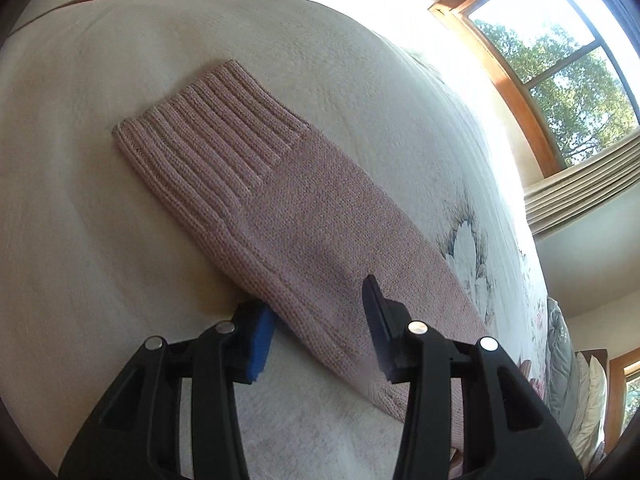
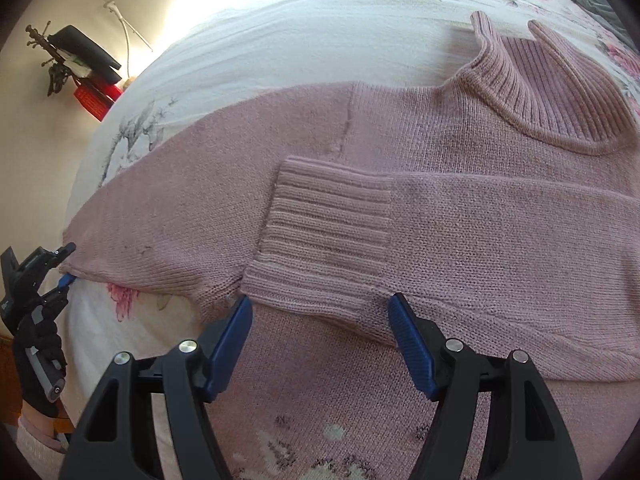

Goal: Fold small clothes

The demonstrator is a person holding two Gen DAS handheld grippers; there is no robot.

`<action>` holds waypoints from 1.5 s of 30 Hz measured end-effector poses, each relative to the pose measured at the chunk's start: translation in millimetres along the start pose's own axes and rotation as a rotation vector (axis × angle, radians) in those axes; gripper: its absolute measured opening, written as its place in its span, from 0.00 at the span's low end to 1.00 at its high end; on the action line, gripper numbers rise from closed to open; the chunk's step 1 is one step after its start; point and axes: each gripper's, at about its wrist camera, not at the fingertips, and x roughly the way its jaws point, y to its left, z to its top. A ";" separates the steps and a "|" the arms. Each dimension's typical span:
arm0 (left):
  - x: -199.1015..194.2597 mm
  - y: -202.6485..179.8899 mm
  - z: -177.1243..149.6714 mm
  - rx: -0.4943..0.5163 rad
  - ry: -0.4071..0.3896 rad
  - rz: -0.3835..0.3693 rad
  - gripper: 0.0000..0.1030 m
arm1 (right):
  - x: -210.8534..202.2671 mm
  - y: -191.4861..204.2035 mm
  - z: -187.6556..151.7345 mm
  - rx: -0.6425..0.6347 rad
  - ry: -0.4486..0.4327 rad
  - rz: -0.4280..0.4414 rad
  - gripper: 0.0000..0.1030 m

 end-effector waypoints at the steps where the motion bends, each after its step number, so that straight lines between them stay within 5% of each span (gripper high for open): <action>1: 0.7 2.3 1.6 -0.003 -0.001 0.002 0.32 | 3.2 -0.8 -1.5 -0.001 0.004 -0.005 0.69; 7: -1.0 0.4 2.7 0.018 -0.006 0.012 0.07 | 4.6 1.2 -5.9 -0.039 0.004 -0.018 0.69; 11: -14.6 -25.2 -3.4 0.086 -0.058 -0.001 0.05 | -18.6 -3.9 -12.3 -0.047 -0.033 -0.007 0.69; 18: -31.8 -112.0 -43.0 0.266 -0.080 -0.131 0.05 | -57.9 -33.8 -28.9 -0.039 -0.075 -0.042 0.69; 32: 12.5 -241.4 -191.2 0.517 0.114 -0.311 0.05 | -87.9 -123.9 -42.3 0.084 -0.098 -0.118 0.69; 39: 65.6 -248.6 -245.1 0.583 0.232 -0.257 0.06 | -80.8 -142.9 -45.2 0.107 -0.076 -0.120 0.69; 45: 91.5 -228.3 -250.0 0.579 0.329 -0.244 0.10 | -73.8 -146.1 -45.0 0.111 -0.053 -0.119 0.69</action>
